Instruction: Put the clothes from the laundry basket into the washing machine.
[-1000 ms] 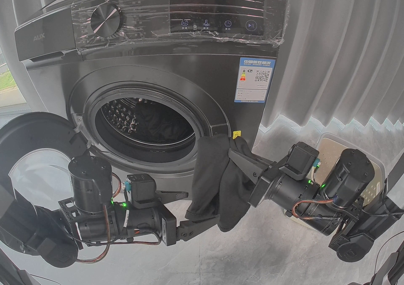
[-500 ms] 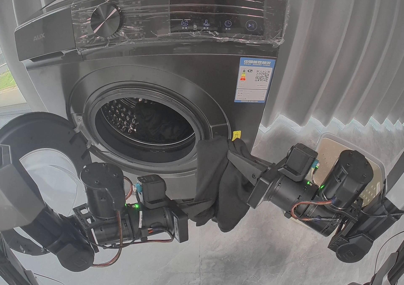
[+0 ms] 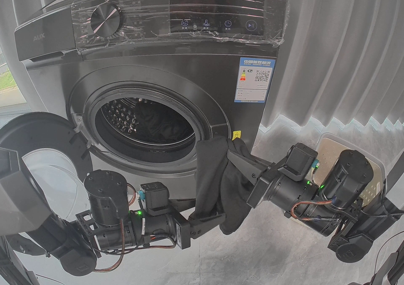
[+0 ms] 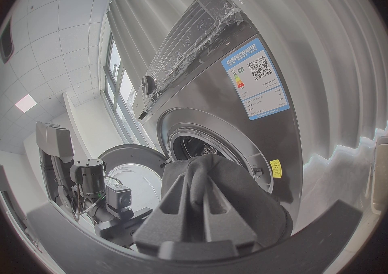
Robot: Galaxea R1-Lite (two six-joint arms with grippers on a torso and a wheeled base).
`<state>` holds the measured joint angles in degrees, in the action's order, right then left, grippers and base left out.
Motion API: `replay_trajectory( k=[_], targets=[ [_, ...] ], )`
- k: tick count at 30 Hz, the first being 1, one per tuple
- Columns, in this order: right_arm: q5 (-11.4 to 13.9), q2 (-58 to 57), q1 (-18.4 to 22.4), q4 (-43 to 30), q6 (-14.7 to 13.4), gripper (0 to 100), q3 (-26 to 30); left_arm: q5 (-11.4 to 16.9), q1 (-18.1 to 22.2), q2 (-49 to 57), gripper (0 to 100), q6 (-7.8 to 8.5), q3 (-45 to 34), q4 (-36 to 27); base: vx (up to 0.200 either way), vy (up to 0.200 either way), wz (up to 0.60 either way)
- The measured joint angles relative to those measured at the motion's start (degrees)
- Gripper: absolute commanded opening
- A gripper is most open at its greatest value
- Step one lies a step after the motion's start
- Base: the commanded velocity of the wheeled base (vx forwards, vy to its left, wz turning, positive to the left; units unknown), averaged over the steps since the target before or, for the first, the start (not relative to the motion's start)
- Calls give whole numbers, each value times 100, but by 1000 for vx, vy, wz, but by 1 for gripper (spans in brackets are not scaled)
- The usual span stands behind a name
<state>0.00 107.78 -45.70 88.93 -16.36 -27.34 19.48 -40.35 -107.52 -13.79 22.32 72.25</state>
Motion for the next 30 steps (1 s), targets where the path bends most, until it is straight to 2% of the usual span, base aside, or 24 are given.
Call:
replay_trajectory(
  k=[7,8,13,26,27,30],
  targets=[
    [0,0,-21,0,0,0,4,-13,0,-96,100,0,30,44,0,0,0],
    [0,0,-22,0,0,0,6,-30,0,-119,0,0,30,74,0,0,0],
    [-7,0,-24,0,0,0,17,-161,-5,-257,0,-11,39,394,0,0,0],
    [0,0,-2,5,-79,0,33,-172,-57,-402,0,-13,-50,884,0,0,0],
    [2,0,-2,5,-82,100,33,-172,-61,-400,0,-13,-66,920,0,0,0],
    [11,0,4,9,-88,100,50,-176,-91,-391,0,-4,-144,1200,0,0,0]
  ],
)
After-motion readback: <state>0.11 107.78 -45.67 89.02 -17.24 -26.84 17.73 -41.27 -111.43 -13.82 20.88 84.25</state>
